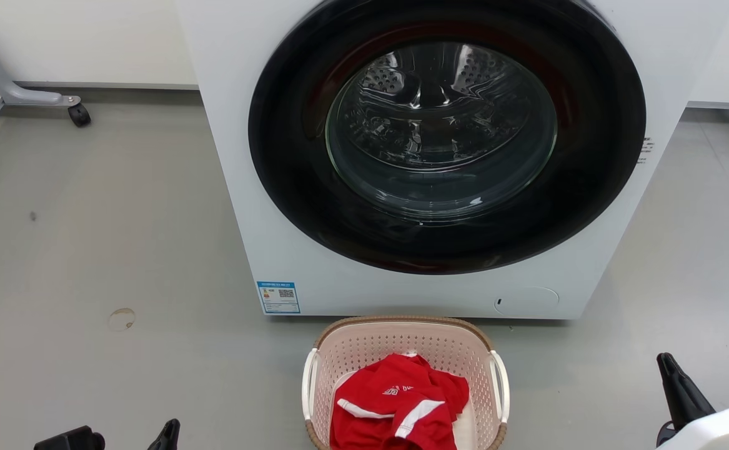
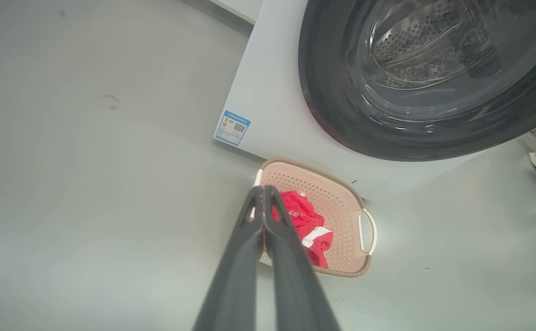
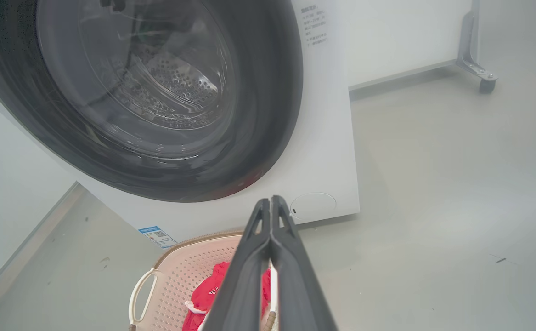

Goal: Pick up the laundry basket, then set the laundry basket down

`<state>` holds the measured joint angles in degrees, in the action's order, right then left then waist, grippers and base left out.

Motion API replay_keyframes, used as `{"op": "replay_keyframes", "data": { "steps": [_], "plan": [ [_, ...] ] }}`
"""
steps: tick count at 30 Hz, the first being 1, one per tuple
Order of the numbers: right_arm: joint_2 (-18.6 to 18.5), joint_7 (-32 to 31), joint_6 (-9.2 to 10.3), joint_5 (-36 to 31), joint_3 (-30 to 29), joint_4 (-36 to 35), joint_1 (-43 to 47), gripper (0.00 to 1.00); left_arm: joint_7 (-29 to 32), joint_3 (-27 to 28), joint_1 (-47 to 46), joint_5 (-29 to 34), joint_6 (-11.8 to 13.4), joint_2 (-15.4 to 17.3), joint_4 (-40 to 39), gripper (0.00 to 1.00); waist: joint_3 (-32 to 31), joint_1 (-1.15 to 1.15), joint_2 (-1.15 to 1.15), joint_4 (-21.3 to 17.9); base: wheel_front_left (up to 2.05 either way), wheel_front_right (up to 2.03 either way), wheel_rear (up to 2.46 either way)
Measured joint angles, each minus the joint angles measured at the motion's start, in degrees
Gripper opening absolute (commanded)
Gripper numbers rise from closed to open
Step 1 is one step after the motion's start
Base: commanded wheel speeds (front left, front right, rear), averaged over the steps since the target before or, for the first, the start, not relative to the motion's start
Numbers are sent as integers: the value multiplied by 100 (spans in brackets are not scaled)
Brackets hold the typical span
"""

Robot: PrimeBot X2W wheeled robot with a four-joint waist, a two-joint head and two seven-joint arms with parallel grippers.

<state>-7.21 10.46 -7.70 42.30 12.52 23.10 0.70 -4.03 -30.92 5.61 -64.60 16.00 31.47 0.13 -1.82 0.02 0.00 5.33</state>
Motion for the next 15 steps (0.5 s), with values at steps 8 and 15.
{"op": "replay_keyframes", "data": {
  "steps": [8,15],
  "plan": [
    [51,-123,0,370,-137,-52,-5,0,49,218,-29,-225,-171,-183,114,0,16,0,0,-41,0,0,0],
    [78,-237,0,714,-272,-121,-37,0,79,410,-83,-468,-328,-355,210,0,29,0,0,-77,0,0,0]
  ]
}}
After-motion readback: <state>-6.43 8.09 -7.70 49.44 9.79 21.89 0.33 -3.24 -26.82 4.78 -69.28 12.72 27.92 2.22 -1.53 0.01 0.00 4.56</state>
